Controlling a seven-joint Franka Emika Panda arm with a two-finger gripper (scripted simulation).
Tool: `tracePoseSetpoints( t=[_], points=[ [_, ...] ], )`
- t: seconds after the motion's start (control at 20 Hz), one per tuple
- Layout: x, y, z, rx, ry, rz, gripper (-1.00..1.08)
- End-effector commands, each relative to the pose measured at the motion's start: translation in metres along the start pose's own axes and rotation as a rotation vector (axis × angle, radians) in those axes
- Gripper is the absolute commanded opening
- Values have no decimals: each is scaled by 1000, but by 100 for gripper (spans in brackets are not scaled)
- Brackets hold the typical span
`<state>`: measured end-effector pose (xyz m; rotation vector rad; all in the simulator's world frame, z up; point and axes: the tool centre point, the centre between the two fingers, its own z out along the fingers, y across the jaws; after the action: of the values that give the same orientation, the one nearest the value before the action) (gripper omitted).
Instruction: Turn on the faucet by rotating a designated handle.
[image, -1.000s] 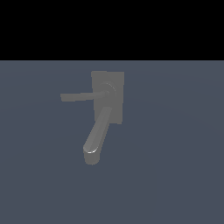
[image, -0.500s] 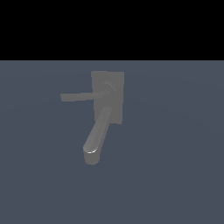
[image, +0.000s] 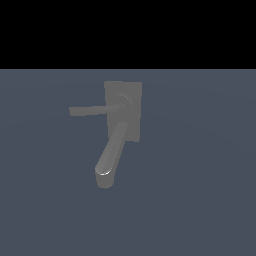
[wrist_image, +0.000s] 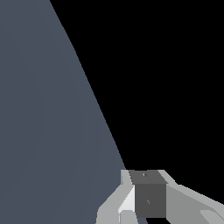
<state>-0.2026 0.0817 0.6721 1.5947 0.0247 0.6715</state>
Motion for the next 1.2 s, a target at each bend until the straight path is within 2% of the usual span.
tracePoseSetpoints(
  t=[0.0, 0.3, 0.55, 0.85, 1.15],
  points=[
    [16, -3, -15, -83, 54, -31, -100],
    [56, -26, -53, -280, 199, -137, -100],
    [86, -63, -83, -422, 320, -251, -100],
    [116, -128, -110, -559, 464, -419, -100],
    [133, -210, -123, -657, 602, -619, -100]
  ],
)
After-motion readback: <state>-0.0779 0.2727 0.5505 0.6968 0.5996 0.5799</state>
